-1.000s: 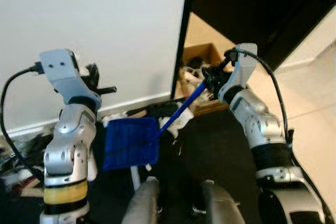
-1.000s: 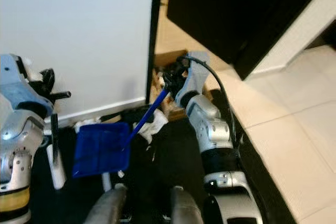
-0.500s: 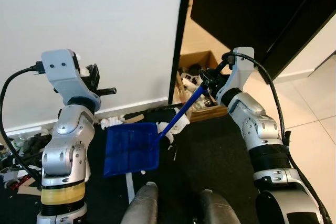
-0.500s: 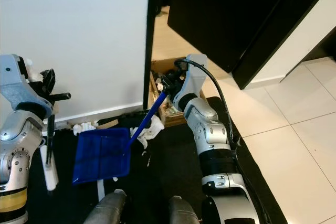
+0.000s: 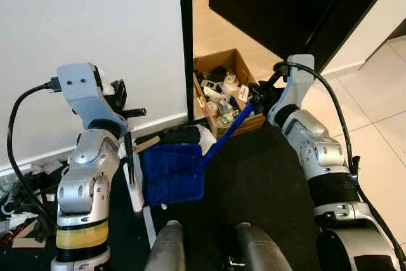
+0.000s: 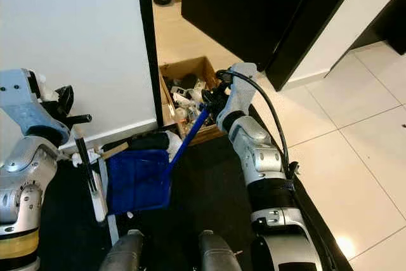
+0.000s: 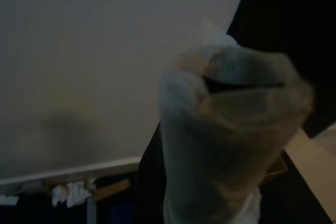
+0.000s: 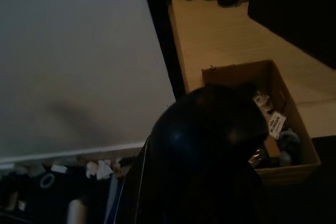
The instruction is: Sweep floor
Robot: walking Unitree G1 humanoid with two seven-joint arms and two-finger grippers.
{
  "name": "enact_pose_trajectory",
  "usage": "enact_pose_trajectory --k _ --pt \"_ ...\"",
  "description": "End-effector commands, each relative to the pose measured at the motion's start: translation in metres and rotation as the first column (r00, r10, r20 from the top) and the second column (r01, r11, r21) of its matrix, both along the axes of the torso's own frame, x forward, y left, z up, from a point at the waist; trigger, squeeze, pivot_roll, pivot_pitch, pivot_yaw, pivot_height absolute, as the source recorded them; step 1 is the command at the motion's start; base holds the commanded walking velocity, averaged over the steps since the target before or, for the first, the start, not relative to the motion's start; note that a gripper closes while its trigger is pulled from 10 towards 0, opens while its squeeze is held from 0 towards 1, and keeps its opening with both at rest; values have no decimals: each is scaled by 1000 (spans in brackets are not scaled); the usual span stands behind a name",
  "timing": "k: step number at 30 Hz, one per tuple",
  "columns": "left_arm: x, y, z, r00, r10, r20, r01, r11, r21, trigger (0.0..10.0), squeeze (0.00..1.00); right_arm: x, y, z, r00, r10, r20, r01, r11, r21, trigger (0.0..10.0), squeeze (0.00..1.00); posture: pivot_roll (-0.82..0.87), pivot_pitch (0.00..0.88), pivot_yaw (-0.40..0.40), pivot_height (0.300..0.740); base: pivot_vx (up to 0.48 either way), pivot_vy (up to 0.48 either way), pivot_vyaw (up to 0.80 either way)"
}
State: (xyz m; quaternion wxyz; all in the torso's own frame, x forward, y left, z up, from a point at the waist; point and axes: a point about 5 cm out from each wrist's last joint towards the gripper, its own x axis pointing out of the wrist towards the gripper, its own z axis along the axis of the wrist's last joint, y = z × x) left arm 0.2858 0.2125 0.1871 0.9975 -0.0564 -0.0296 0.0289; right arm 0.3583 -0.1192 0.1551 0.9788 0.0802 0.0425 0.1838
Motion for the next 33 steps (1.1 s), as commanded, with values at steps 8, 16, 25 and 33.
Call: enact_pose_trajectory --k 8,16,25,33 --pt "-7 4 -38 998 -25 -53 25 1000 -1 10000 0 3 -29 -20 999 -53 -2 52 985 -163 10000 0 24 246 -31 740 0 0 0" --pt "-6 14 -53 996 -61 -63 62 998 15 10000 0 3 -38 -28 999 10 -34 -18 968 -252 10000 0 16 296 -26 740 0 0 0" --pt "-5 5 -72 972 -210 -103 216 975 50 10000 0 8 -64 -15 1000 -10 8 12 955 -298 10000 0 -11 313 -18 740 0 0 0" --pt "-6 1 -78 980 -192 -48 187 979 -87 10000 0 2 -78 -10 999 36 -28 -43 944 -327 10000 0 -25 302 -30 740 0 0 0"
